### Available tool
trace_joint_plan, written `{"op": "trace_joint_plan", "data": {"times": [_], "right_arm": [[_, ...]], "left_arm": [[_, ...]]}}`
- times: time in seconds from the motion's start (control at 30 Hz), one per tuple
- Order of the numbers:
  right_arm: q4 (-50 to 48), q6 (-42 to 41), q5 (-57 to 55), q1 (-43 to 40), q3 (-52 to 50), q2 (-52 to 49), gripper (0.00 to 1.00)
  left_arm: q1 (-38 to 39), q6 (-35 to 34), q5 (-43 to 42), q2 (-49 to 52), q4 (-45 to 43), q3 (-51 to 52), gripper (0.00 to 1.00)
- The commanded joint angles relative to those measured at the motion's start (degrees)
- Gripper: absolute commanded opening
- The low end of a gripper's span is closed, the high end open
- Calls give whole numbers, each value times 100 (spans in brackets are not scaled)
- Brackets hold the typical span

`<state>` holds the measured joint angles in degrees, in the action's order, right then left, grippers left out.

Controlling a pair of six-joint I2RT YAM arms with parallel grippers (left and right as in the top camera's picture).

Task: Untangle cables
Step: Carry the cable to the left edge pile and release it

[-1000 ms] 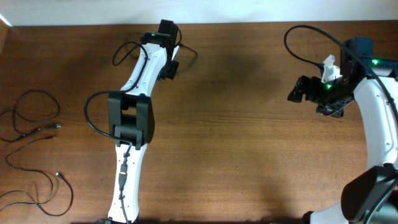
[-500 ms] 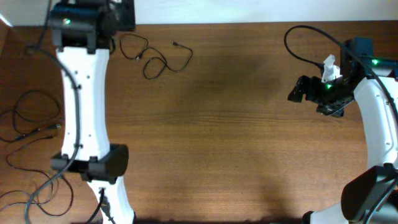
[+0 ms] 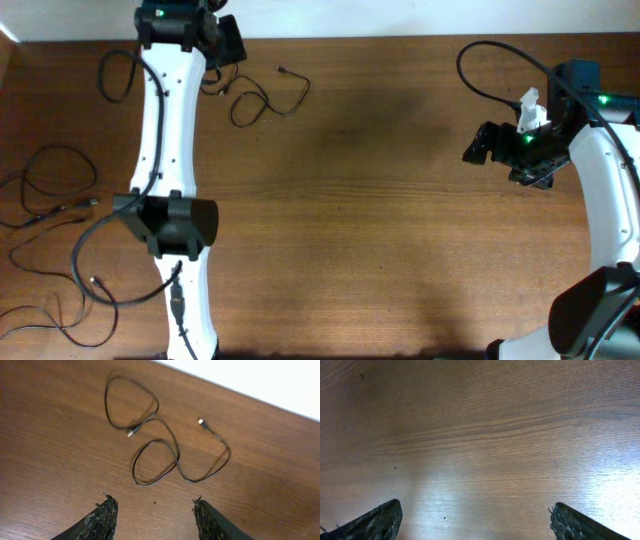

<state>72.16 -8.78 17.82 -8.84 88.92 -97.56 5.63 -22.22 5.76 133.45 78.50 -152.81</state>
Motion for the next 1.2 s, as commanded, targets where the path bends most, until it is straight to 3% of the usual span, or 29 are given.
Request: {"op": "trace_joint_plan", "data": {"times": [0.0,0.17,0.37,0.4,0.43,0.5,0.53,0.6,0.7,0.77,0.83,0.87,0.9,1.0,1.07,1.17], "right_arm": [[7,44,-50,26,-22,66,96],[66,44,-50,26,-22,66,96],[118,44,-50,26,-22,66,96],[155,44,-52,26,-22,66,96],[164,44,-50,26,-22,66,96],[153,44,-52,26,-22,66,96],[153,46,-52,26,-22,66,96],[131,46,-52,26,-22,66,96],[83,46,-52,26,-22,66,96],[7,46,-52,26,-22,66,96],[-42,46,-52,26,-22,66,96],[-42,46,-52,26,-22,66,96],[-42,48,-55,26,-22,66,96],[-50,48,-52,26,-22,66,96],[-59,48,-55,26,-22,66,96],[-59,46,-52,26,-22,66,96]], "left_arm": [[-33,-568,-39,562,4,15,54],[-44,-1010,26,1569,-90,15,61],[-44,-1161,114,2168,-278,15,57],[-44,-894,111,2341,-278,15,57],[-46,-555,116,2439,-295,15,63],[-57,227,109,2549,-376,15,86],[-57,756,111,2575,-389,15,91],[-142,1182,57,2588,-315,15,93],[-328,1696,-741,2601,-118,17,90],[-393,1694,-844,2610,254,20,83],[-393,1694,-844,2782,520,20,68],[-387,1696,-863,2907,564,20,56],[-387,1692,-868,3018,562,20,31],[-387,1665,-946,3069,525,17,1],[-393,1541,-946,3058,616,-114,0],[-400,1541,-944,2990,1255,-1480,0]]}}
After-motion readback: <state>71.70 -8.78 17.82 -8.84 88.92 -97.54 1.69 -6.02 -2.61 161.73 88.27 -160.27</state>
